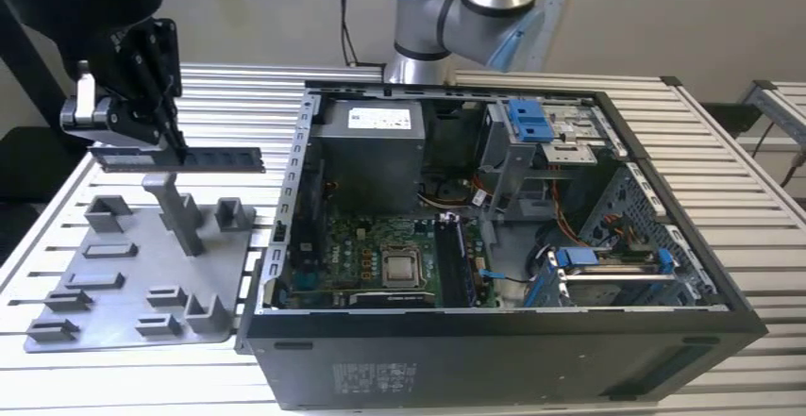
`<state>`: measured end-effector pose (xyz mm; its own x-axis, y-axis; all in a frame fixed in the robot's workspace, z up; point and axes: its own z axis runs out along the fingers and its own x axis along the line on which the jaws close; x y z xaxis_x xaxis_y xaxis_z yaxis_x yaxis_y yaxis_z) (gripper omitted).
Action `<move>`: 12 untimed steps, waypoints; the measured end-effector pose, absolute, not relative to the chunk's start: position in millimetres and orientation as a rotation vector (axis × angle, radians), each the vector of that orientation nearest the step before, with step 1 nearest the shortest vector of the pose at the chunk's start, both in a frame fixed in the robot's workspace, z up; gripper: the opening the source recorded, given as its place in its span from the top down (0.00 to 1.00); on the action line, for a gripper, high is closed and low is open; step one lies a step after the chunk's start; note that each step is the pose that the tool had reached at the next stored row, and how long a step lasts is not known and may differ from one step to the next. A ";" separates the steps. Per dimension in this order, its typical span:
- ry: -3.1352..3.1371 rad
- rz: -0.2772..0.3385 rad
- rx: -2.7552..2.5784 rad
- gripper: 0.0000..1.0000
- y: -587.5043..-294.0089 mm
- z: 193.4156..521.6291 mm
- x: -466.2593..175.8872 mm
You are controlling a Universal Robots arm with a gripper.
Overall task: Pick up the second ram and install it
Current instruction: 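Pick up the second ram and move it above second insertion slot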
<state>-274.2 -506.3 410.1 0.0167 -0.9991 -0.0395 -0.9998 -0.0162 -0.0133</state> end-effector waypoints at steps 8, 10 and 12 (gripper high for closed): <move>2.178 0.028 -2.214 0.86 -505.1 410.1 -259.8; 2.178 0.028 -2.214 0.86 -504.6 410.1 -257.8; 2.178 0.028 -2.214 0.86 -504.4 410.1 -255.7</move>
<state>-255.7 -504.4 410.1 0.0167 -0.9991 -0.0381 -0.9998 -0.0162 -0.0132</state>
